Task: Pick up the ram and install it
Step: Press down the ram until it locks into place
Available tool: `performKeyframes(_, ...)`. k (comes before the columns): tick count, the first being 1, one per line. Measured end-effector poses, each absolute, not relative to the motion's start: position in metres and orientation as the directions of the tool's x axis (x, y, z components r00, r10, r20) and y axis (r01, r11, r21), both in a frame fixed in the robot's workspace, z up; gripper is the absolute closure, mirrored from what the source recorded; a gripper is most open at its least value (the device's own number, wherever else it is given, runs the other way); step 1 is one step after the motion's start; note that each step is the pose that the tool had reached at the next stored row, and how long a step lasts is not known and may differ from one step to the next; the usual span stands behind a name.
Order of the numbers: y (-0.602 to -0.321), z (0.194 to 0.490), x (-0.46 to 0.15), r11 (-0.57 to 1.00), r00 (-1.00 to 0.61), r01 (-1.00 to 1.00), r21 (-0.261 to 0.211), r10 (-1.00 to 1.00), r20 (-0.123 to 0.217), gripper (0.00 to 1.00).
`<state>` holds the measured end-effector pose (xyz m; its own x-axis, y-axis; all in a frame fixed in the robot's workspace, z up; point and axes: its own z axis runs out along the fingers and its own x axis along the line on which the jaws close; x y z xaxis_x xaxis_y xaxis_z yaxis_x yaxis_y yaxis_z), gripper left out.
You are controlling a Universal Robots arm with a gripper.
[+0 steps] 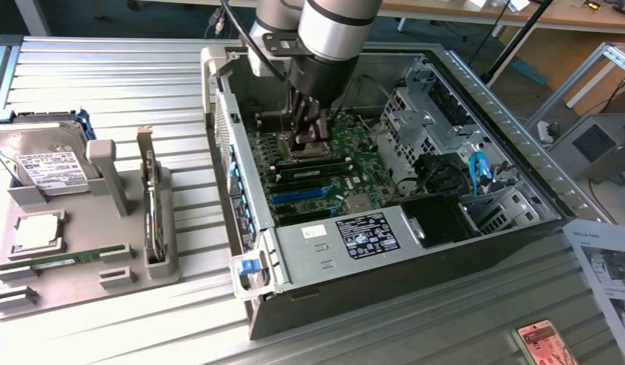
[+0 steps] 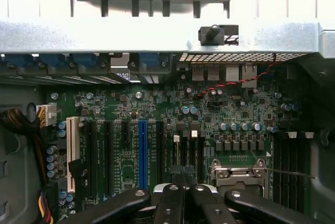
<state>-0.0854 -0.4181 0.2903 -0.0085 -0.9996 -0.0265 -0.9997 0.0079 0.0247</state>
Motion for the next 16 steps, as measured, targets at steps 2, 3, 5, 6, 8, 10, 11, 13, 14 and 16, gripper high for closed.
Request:
performKeyframes(2, -0.418, 0.29, -0.082, 0.008, -0.009, -1.0, 0.025, -1.0, -0.027, 0.89)
performKeyframes(3, -0.418, 0.29, -0.078, 0.008, -0.009, -1.0, 0.025, -1.0, -0.027, 0.89)
performKeyframes(5, -0.418, 0.29, -0.071, 0.008, -0.009, -1.0, 0.025, -1.0, -0.027, 0.89)
performKeyframes(6, -0.418, 0.29, -0.068, 0.008, -0.009, -1.0, 0.026, -1.0, -0.027, 0.89)
performKeyframes(8, -0.418, 0.29, -0.061, 0.008, -0.009, -1.0, 0.026, -1.0, -0.027, 0.89)
performKeyframes(10, -0.418, 0.29, -0.055, 0.008, -0.009, -1.0, 0.027, -1.0, -0.027, 0.89)
performKeyframes(11, -0.418, 0.29, -0.052, 0.008, -0.009, -1.0, 0.027, -1.0, -0.027, 0.89)
performKeyframes(13, -0.418, 0.29, -0.046, 0.008, -0.009, -1.0, 0.028, -1.0, -0.027, 0.89)
performKeyframes(14, -0.418, 0.29, -0.043, 0.008, -0.009, -1.0, 0.028, -1.0, -0.027, 0.89)
performKeyframes(16, -0.418, 0.29, -0.037, 0.008, -0.009, -1.0, 0.029, -1.0, -0.027, 0.89)
